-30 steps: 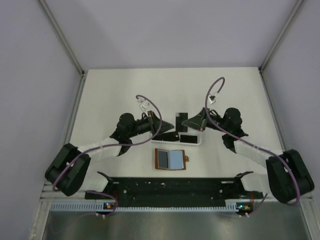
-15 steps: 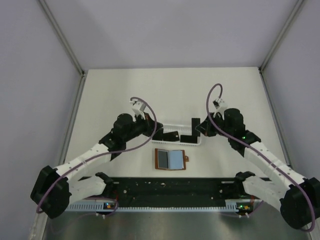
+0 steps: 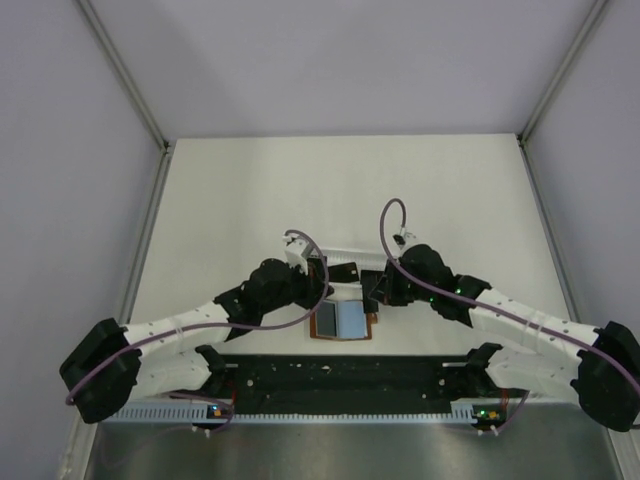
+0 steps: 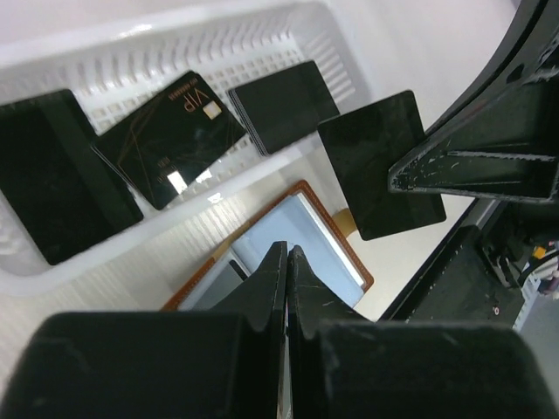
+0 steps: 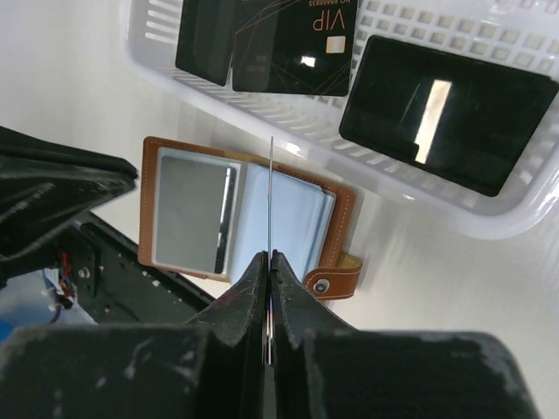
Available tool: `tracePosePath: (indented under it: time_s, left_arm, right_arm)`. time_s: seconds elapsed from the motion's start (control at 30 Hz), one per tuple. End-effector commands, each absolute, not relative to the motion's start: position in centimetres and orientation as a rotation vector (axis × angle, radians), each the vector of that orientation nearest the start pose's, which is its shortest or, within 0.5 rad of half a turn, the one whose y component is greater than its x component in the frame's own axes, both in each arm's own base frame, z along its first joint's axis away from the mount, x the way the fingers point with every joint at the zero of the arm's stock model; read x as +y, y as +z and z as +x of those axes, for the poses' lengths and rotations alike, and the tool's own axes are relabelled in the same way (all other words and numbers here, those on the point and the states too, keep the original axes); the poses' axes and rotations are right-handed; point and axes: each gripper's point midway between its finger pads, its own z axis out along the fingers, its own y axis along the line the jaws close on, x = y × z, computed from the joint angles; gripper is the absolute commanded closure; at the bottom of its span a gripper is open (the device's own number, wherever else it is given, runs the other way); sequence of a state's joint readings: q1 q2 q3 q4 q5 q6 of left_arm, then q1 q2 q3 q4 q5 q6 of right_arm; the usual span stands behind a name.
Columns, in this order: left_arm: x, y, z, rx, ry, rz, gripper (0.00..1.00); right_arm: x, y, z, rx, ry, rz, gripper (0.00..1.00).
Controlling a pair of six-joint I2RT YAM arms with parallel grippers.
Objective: Put the credit cards into the card holder
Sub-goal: Insert the credit card into the card holder.
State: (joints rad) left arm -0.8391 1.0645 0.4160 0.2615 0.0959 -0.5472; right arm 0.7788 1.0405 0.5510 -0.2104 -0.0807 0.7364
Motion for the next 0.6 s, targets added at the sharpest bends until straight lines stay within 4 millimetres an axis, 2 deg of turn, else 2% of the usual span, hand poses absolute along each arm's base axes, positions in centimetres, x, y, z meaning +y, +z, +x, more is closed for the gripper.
tracePosePath:
  time_s: [0.0, 0.3, 0.57]
  left_arm:
    - [-29.8, 11.9, 18.9, 2.031, -1.052, 0.412, 1.00]
    - [-30.8, 11.8, 18.7, 2.017, -1.050, 0.444, 1.00]
    - [-32.6, 10.7, 17.7, 2.030, -1.068, 0.554, 1.00]
  right_arm:
    - [25.9, 11.4, 17.9, 2.384, 1.012, -0.011, 1.00]
    - [24.5, 8.6, 16.0, 2.523, 0.936, 0.024, 1.00]
    - [24.2, 7.9, 13.6, 2.584, 0.993, -0.029, 1.00]
